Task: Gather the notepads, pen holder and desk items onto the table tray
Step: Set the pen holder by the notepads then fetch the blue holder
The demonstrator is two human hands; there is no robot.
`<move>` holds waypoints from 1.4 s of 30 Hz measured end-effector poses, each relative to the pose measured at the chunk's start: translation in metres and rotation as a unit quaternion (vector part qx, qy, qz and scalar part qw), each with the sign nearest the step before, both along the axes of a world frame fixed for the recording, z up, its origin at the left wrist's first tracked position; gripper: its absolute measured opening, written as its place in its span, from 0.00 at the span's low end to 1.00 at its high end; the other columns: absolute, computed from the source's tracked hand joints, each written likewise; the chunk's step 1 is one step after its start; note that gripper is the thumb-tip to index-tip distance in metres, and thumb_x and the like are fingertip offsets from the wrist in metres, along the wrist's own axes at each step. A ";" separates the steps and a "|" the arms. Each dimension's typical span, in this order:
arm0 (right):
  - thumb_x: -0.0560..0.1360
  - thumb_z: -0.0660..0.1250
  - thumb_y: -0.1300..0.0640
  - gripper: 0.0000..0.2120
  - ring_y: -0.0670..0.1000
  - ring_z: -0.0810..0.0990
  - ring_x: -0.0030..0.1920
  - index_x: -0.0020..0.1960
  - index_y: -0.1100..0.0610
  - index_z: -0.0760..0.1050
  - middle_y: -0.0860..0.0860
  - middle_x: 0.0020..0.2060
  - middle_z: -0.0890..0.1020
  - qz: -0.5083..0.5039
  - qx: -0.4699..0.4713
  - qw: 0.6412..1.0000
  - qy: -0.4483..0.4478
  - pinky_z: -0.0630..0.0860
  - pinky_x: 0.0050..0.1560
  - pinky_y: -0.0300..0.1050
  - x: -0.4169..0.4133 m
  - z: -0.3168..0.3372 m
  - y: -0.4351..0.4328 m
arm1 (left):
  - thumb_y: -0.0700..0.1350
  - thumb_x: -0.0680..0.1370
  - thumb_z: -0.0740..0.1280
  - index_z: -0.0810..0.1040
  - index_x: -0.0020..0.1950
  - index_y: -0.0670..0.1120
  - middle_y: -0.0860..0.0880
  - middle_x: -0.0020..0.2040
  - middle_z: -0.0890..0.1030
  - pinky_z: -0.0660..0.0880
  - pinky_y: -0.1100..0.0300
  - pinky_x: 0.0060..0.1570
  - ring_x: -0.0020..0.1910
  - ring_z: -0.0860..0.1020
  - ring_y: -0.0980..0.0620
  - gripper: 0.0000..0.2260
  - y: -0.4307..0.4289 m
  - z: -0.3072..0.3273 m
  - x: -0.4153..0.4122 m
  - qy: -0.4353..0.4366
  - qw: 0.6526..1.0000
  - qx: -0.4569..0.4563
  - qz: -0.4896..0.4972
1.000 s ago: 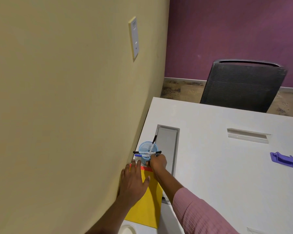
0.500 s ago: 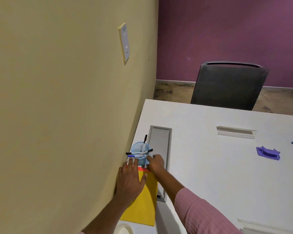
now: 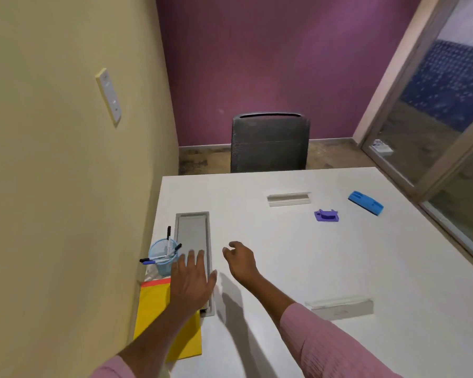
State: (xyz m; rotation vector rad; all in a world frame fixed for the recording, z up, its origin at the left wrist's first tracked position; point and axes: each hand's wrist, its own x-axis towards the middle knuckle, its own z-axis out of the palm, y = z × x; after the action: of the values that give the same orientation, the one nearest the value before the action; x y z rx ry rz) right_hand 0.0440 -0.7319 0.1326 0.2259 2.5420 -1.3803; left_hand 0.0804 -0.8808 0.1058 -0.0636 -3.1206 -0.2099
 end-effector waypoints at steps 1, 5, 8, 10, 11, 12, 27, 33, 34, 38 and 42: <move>0.81 0.60 0.50 0.22 0.56 0.77 0.63 0.70 0.63 0.68 0.59 0.60 0.80 -0.011 0.004 1.000 0.009 0.69 0.60 0.42 0.006 0.006 0.011 | 0.60 0.78 0.56 0.65 0.73 0.44 0.40 0.70 0.70 0.65 0.43 0.67 0.68 0.68 0.38 0.29 0.011 0.004 -0.001 0.000 1.000 0.000 -0.016; 0.81 0.59 0.50 0.22 0.56 0.76 0.64 0.70 0.62 0.68 0.58 0.65 0.77 -0.071 0.018 0.997 0.038 0.70 0.62 0.43 0.033 0.026 0.059 | 0.60 0.78 0.57 0.66 0.72 0.44 0.39 0.70 0.70 0.65 0.42 0.66 0.67 0.69 0.37 0.28 0.061 0.017 -0.001 0.025 0.996 0.015 -0.080; 0.81 0.59 0.50 0.22 0.56 0.75 0.66 0.71 0.61 0.67 0.58 0.67 0.75 -0.124 0.027 0.991 0.050 0.70 0.66 0.46 0.056 0.036 0.094 | 0.60 0.78 0.56 0.64 0.73 0.45 0.40 0.72 0.68 0.62 0.42 0.69 0.70 0.67 0.38 0.28 0.099 0.029 0.007 0.030 0.992 0.023 -0.123; 0.81 0.59 0.50 0.23 0.57 0.72 0.69 0.73 0.59 0.65 0.58 0.70 0.73 -0.153 0.030 0.986 0.053 0.69 0.69 0.49 0.072 0.042 0.115 | 0.61 0.79 0.54 0.62 0.74 0.45 0.41 0.74 0.66 0.59 0.43 0.70 0.71 0.65 0.39 0.29 0.124 0.037 0.013 0.033 0.988 0.021 -0.151; 0.81 0.59 0.50 0.24 0.57 0.71 0.70 0.74 0.59 0.63 0.57 0.71 0.71 -0.168 0.035 0.984 0.053 0.69 0.70 0.50 0.080 0.045 0.126 | 0.61 0.79 0.53 0.61 0.75 0.45 0.41 0.74 0.65 0.59 0.43 0.71 0.71 0.64 0.39 0.29 0.137 0.041 0.017 0.034 0.986 0.021 -0.163; 0.81 0.59 0.50 0.24 0.57 0.70 0.71 0.74 0.58 0.62 0.57 0.72 0.70 -0.182 0.042 0.981 0.053 0.68 0.71 0.52 0.088 0.048 0.136 | 0.61 0.79 0.52 0.60 0.75 0.45 0.41 0.75 0.64 0.59 0.43 0.71 0.72 0.64 0.39 0.29 0.149 0.046 0.022 0.032 0.984 0.023 -0.173; 0.81 0.57 0.47 0.27 0.57 0.60 0.74 0.76 0.55 0.56 0.56 0.74 0.63 -0.297 0.128 0.942 0.087 0.59 0.71 0.55 0.276 0.084 0.342 | 0.61 0.79 0.52 0.60 0.74 0.45 0.41 0.73 0.66 0.63 0.43 0.67 0.69 0.67 0.40 0.29 0.370 0.093 0.160 0.065 0.945 0.016 -0.320; 0.80 0.56 0.46 0.28 0.57 0.57 0.74 0.77 0.55 0.54 0.55 0.75 0.61 -0.311 0.166 0.931 0.095 0.57 0.73 0.57 0.372 0.095 0.439 | 0.61 0.79 0.51 0.59 0.75 0.45 0.41 0.74 0.65 0.61 0.42 0.69 0.70 0.65 0.40 0.29 0.480 0.098 0.239 0.060 0.934 0.034 -0.351; 0.80 0.57 0.46 0.28 0.57 0.57 0.74 0.77 0.55 0.54 0.56 0.75 0.61 -0.320 0.171 0.927 0.097 0.57 0.73 0.57 0.387 0.097 0.456 | 0.62 0.79 0.51 0.59 0.75 0.45 0.41 0.74 0.65 0.62 0.42 0.69 0.70 0.66 0.39 0.29 0.498 0.100 0.251 0.061 0.930 0.038 -0.360; 0.80 0.57 0.46 0.29 0.58 0.60 0.73 0.76 0.55 0.56 0.56 0.74 0.63 -0.363 0.199 0.906 0.090 0.58 0.71 0.56 0.439 0.104 0.513 | 0.62 0.78 0.51 0.62 0.72 0.45 0.41 0.72 0.68 0.64 0.43 0.66 0.67 0.69 0.39 0.29 0.566 0.105 0.294 0.071 0.915 0.048 -0.393; 0.79 0.58 0.46 0.28 0.59 0.60 0.72 0.75 0.55 0.57 0.57 0.73 0.64 -0.400 0.215 0.886 0.090 0.59 0.71 0.58 0.479 0.104 0.564 | 0.64 0.76 0.48 0.64 0.70 0.45 0.40 0.71 0.69 0.65 0.43 0.63 0.65 0.70 0.39 0.30 0.624 0.107 0.330 0.066 0.902 0.056 -0.423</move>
State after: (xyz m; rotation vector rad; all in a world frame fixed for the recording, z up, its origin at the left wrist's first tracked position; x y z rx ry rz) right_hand 0.5228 -0.1674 0.2367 1.4213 3.0307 -1.0181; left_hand 0.4100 -0.2564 0.2128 -1.3571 -2.7104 -0.3609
